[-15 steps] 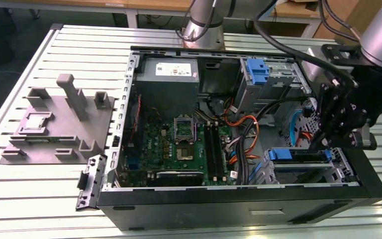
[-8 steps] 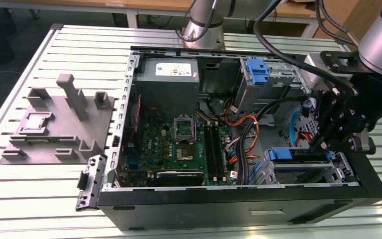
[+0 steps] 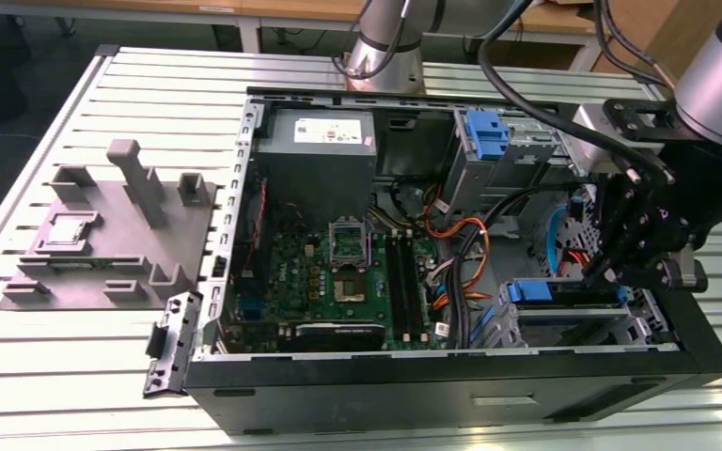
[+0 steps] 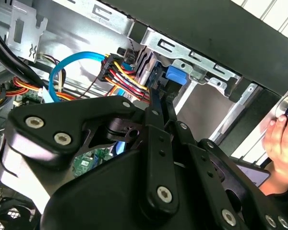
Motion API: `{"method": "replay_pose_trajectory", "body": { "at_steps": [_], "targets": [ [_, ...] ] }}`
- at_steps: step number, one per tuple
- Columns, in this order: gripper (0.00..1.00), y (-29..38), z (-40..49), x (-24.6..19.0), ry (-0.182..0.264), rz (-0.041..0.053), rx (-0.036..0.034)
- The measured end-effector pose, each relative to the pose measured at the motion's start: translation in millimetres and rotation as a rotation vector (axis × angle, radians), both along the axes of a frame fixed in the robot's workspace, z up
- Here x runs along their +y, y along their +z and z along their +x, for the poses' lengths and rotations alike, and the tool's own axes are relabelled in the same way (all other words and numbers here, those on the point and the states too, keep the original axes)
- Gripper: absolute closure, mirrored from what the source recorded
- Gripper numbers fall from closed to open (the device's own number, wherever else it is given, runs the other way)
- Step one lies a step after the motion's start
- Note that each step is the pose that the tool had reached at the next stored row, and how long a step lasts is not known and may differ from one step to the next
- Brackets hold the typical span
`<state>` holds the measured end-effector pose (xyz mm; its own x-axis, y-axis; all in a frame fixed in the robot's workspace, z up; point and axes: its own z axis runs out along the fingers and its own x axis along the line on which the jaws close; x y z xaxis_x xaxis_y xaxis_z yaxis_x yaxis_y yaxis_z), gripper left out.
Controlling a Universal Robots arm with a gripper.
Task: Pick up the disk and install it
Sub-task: 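Insert the first disk wire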
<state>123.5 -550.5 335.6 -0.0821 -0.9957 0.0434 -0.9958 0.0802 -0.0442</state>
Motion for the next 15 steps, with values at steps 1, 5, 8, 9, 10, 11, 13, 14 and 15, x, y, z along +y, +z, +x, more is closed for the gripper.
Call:
{"method": "replay_pose_trajectory", "body": {
  "at_steps": [1, 5, 8, 9, 10, 11, 13, 14, 15],
  "targets": [
    [0.83, -0.8, -0.1, 0.1, 0.000, 0.0004, 0.0000],
    [0.83, -1.2, -0.6, 0.7, 0.000, 0.0014, 0.0000],
    [0.83, -1.3, -0.6, 0.8, 0.000, 0.0018, 0.0000],
    [0.83, -1.5, -0.6, 0.8, 0.000, 0.0019, 0.0000],
    [0.83, -1.8, -0.6, 0.8, 0.000, 0.0020, 0.0000],
    [0.83, -2.1, -0.6, 0.7, 0.000, 0.0021, 0.0000],
    [0.83, -2.7, -0.6, 0.8, 0.000, 0.0027, 0.0000],
    [0.83, -3.0, -0.6, 0.7, 0.000, 0.0031, 0.0000],
    [0.83, -3.4, -0.6, 0.7, 0.000, 0.0036, 0.0000]
  ]
}}
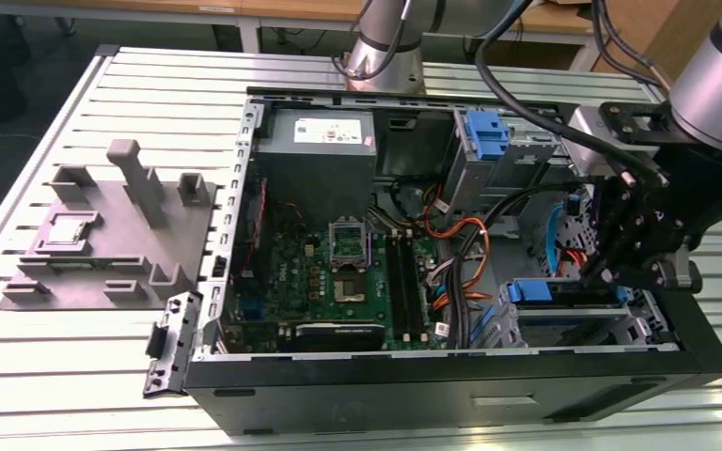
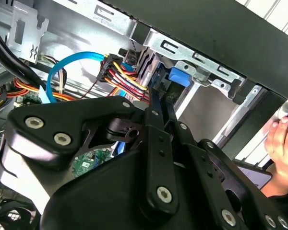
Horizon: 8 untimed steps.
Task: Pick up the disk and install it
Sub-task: 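Insert the first disk wire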
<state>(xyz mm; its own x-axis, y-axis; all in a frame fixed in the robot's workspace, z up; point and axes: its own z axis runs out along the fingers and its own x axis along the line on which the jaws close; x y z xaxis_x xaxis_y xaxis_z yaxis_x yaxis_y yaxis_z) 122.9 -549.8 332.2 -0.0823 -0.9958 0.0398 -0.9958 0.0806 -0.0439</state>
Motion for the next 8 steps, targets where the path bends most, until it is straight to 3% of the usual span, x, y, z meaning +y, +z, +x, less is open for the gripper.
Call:
{"method": "replay_pose_trajectory", "body": {
  "at_steps": [8],
  "targets": [
    [0.83, -3.3, 0.0, -0.6, 0.000, 0.0013, 0.0000]
  ]
}}
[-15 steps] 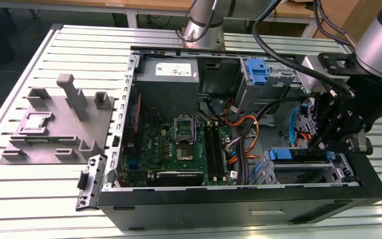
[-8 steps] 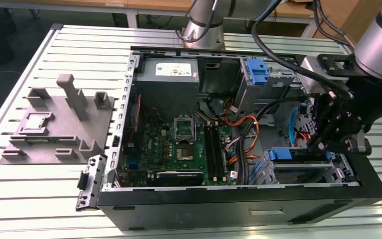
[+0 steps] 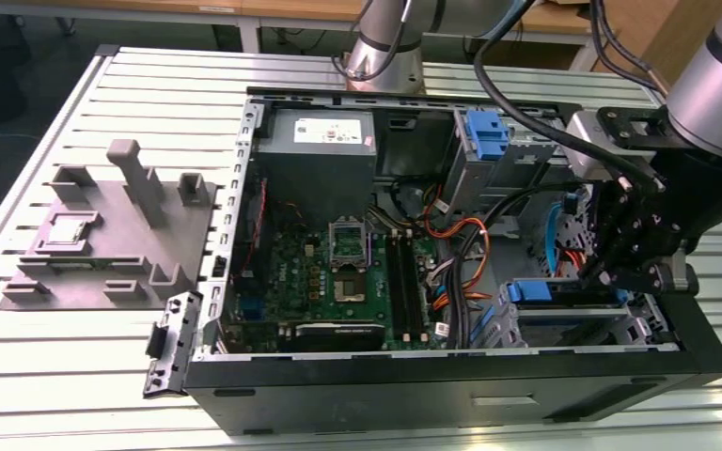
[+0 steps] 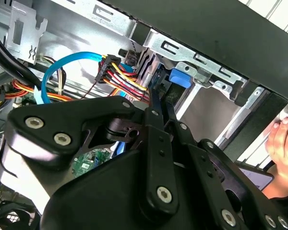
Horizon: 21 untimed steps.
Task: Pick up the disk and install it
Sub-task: 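Insert the first disk wire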
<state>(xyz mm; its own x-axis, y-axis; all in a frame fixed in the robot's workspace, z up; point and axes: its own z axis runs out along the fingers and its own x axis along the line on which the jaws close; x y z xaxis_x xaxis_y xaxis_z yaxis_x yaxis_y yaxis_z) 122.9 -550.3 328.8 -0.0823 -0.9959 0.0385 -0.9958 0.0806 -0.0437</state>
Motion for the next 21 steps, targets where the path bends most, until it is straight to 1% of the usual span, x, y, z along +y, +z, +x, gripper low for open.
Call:
{"method": "replay_pose_trajectory", "body": {
  "at_steps": [9, 10, 15, 21],
  "targets": [
    [0.82, -0.2, 0.0, 0.0, 0.000, 0.0006, 0.0000],
    [0.76, 0.3, 0.0, 0.0, 0.000, 0.0005, -0.0001],
    [0.76, 7.1, 0.0, 0.0, 0.000, 0.0003, 0.0018],
    [0.76, 17.3, 0.0, 0.0, 0.000, 0.0009, 0.0082]
  ]
}}
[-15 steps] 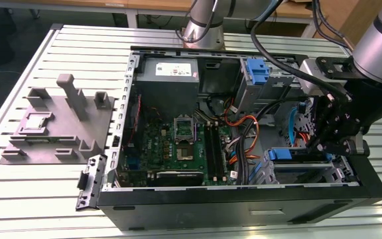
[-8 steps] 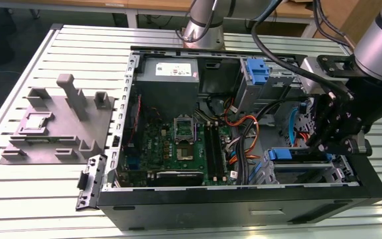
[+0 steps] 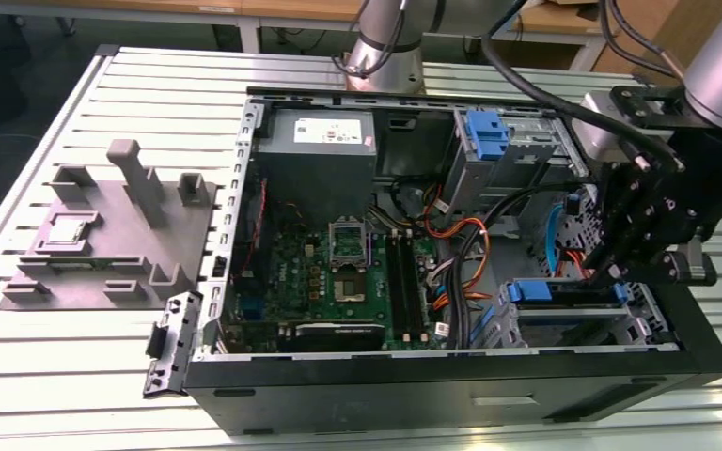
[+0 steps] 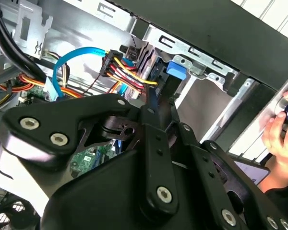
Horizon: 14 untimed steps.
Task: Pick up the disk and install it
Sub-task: 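Insert the first disk wire, then insert the second disk wire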
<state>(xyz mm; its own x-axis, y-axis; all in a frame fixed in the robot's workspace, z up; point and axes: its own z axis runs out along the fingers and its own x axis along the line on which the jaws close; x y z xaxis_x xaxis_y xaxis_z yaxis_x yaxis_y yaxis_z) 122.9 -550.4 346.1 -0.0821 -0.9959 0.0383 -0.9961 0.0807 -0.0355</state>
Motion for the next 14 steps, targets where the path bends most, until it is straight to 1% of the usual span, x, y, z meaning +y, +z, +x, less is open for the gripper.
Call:
{"method": "replay_pose_trajectory", "body": {
  "at_steps": [2, 5, 6, 7, 8, 14],
  "targets": [
    [0.76, 1.3, 0.0, 0.0, 0.000, 0.0010, 0.0018],
    [0.77, 1.3, 0.0, 0.0, 0.000, 0.0010, 0.0019],
    [0.84, 1.3, 0.0, 0.0, 0.000, 0.0010, 0.0019],
    [0.84, 1.3, 0.0, 0.0, 0.000, 0.0009, 0.0020],
    [0.90, 1.3, 0.0, 0.0, 0.000, 0.0008, 0.0020],
    [0.90, 1.3, 0.0, 0.0, 0.000, 0.0008, 0.0028]
  ]
}}
